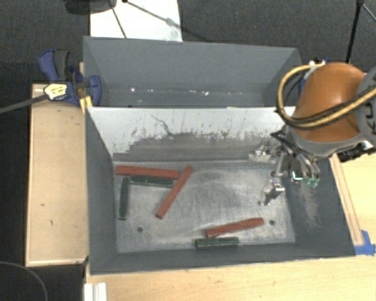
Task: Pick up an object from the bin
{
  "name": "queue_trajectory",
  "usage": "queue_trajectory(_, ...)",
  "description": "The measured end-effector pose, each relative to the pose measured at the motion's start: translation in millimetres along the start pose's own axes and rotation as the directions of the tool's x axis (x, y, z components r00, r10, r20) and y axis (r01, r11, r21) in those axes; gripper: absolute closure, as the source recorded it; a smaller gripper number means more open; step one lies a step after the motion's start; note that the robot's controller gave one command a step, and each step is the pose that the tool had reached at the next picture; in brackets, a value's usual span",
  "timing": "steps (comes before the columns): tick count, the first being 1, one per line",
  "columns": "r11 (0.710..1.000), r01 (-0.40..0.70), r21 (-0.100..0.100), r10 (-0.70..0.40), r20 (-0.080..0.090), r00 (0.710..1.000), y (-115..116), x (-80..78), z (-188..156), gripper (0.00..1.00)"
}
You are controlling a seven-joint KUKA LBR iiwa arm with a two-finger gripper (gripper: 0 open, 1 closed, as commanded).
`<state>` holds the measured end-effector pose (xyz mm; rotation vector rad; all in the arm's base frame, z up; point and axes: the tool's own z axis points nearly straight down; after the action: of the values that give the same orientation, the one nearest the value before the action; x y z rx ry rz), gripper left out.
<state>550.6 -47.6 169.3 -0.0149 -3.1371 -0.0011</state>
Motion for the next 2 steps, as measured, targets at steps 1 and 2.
queue_trajectory(1, 1.0, 0.001, 0.001, -0.001, 0.007, 1.0, 0, -1.8, -4, 0.0)
queue_trajectory(2, 0.994, 0.107, 0.001, -0.107, 0.007, 0.994, -28, 47.8, 93, 1.0)
